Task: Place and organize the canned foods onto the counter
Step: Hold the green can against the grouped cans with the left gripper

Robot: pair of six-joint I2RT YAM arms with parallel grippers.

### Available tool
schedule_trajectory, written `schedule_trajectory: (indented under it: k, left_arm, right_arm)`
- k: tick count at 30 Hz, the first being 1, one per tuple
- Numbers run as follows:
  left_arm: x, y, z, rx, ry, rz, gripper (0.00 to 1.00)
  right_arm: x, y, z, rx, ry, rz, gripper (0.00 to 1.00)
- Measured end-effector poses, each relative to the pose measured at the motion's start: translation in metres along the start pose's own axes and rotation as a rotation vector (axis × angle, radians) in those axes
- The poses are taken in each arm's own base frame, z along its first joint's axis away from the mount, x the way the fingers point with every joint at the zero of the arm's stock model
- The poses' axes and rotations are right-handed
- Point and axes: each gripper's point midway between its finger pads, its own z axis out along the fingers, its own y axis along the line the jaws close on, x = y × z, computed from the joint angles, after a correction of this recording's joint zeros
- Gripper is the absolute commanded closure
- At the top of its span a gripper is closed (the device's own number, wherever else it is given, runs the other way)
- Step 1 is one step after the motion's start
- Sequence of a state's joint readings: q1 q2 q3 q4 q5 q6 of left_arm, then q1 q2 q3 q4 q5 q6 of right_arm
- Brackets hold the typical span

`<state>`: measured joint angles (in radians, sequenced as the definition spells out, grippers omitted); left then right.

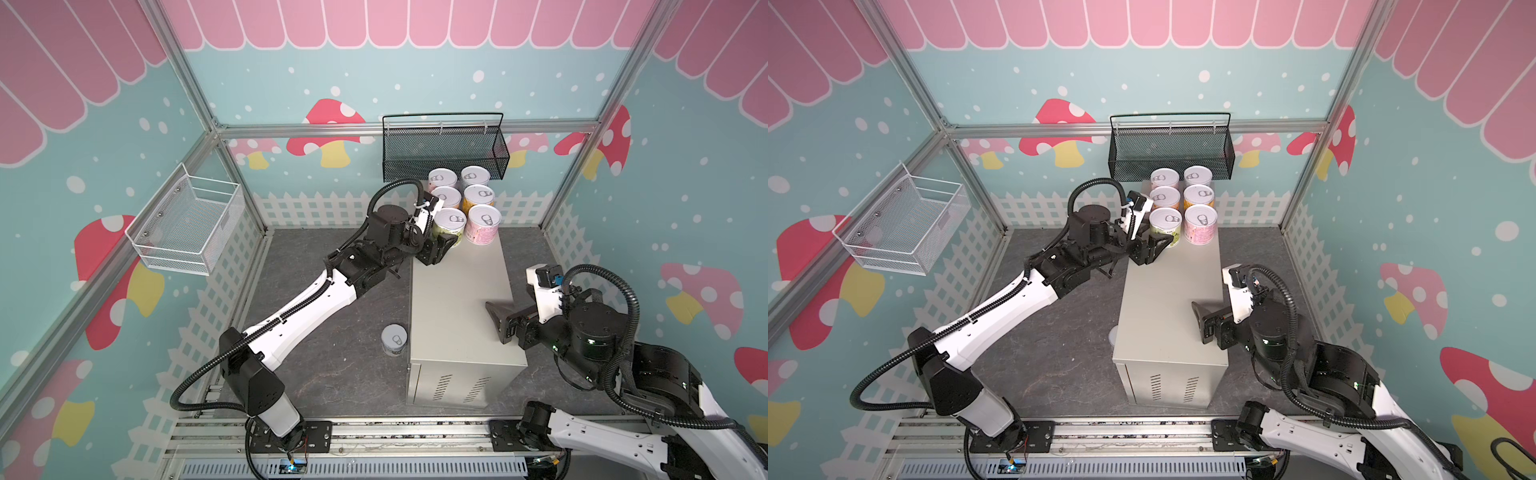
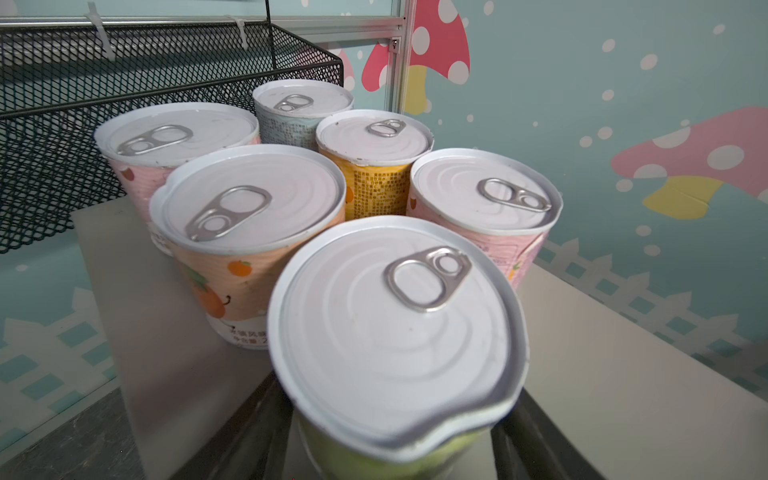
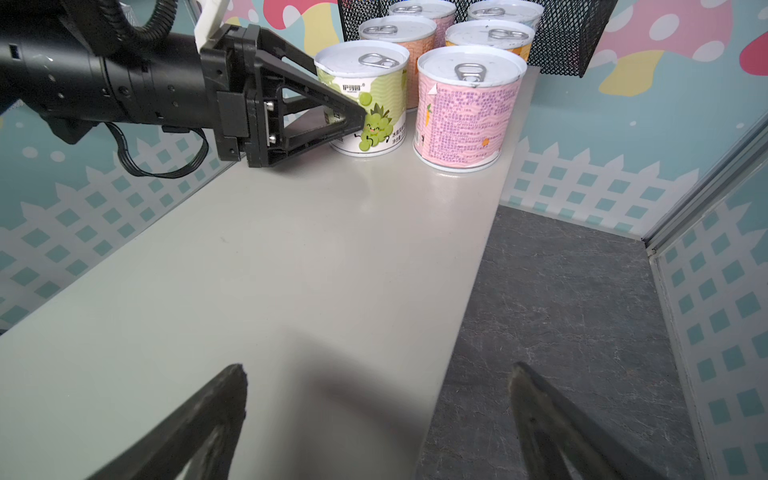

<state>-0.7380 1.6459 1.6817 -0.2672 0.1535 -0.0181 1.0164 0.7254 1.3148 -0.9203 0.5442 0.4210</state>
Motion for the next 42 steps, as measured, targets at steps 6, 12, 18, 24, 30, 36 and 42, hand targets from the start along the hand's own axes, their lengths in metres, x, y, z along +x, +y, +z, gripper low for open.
schedule_trajectory:
  k: [6, 12, 18, 24, 30, 36, 42]
  left_arm:
    - [0.0, 0.001, 0.0, -0.001, 0.0, 0.0, 0.31]
    - [0.0, 0.002, 0.0, -0.004, 0.0, -0.001, 0.31]
    - [0.001, 0.004, -0.001, -0.004, 0.006, -0.003, 0.3]
    - [0.011, 0.005, 0.0, -0.006, 0.044, -0.01, 0.23]
    - [0.012, 0.01, 0.001, -0.016, 0.045, -0.005, 0.14]
    - [0.013, 0.011, 0.001, -0.024, 0.045, -0.004, 0.13]
    - [0.013, 0.012, 0.0, -0.03, 0.044, -0.001, 0.13]
  right_arm:
    - [0.0, 0.0, 0.0, 0.001, -0.001, 0.001, 0.0]
    - [0.0, -0.001, 0.0, 0.003, -0.001, 0.0, 0.0]
    - [0.0, -0.001, 0.0, 0.005, 0.0, -0.001, 0.01]
    - [0.0, 0.0, 0.001, 0.005, 0.002, -0.002, 0.01]
    - [0.0, 0.0, 0.002, 0.006, 0.004, -0.004, 0.0]
    - [0.0, 0.0, 0.002, 0.006, 0.004, -0.003, 0.01]
    - [0.0, 0.0, 0.001, 0.006, 0.003, -0.003, 0.01]
